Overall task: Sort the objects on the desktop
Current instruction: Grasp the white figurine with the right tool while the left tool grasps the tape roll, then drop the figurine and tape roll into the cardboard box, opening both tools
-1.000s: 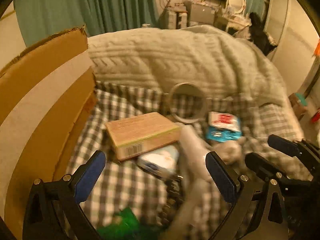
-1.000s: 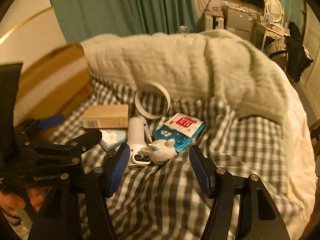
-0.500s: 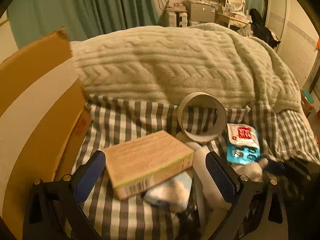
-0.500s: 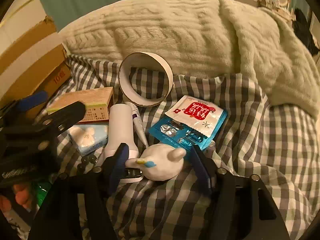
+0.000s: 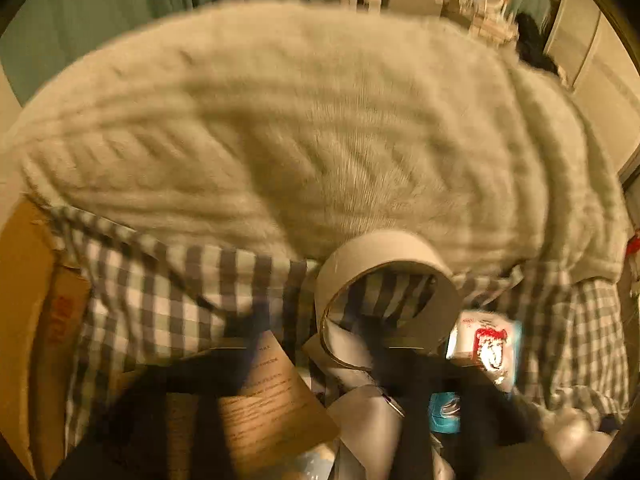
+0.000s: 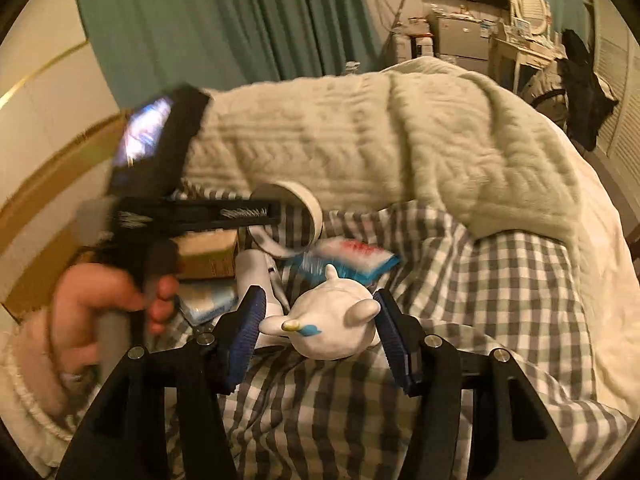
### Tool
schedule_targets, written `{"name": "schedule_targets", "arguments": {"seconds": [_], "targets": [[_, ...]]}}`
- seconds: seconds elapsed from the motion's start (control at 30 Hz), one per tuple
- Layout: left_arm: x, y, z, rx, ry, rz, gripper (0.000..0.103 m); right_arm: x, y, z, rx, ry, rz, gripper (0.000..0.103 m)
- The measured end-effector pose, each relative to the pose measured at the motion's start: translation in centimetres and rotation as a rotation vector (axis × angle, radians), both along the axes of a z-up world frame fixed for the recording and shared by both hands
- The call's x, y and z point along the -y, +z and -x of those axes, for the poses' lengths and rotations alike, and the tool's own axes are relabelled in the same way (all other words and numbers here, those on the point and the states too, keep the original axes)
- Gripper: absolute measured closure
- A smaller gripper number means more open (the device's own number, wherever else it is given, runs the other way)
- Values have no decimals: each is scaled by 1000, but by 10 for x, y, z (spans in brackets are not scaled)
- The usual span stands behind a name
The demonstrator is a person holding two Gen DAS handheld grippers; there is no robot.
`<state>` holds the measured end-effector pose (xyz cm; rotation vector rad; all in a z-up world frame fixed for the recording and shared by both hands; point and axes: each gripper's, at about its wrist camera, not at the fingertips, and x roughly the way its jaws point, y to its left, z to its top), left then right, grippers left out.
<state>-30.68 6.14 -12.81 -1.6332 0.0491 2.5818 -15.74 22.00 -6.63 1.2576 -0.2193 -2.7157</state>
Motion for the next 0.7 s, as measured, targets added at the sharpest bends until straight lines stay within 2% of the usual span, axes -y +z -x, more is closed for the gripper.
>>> {"name": "schedule_targets", "arguments": {"seconds": [0.07, 0.13, 0.27, 0.4, 0.57, 0.63, 0.7], "targets": [[2, -6, -1, 12, -1, -27, 98, -8, 10, -4, -19, -12, 15, 48], [2, -1, -11, -22, -12, -27, 99, -6, 18, -2, -38, -22, 5, 48], [7, 24, -35, -81, -27, -71, 100, -11, 29, -8, -56, -38, 4, 48], [12, 67, -73, -187, -50, -78, 100, -10, 34, -13, -56, -43, 19, 49], [30, 130, -116, -311, -39, -115, 100, -4, 56, -31, -85, -25, 39, 49], [37, 156, -129, -362, -36, -105, 100, 1, 69, -38, -110, -17, 36, 49], [51, 177, -145, -365, -5, -132, 100, 11, 86, -46, -138, 4, 31, 49]]}}
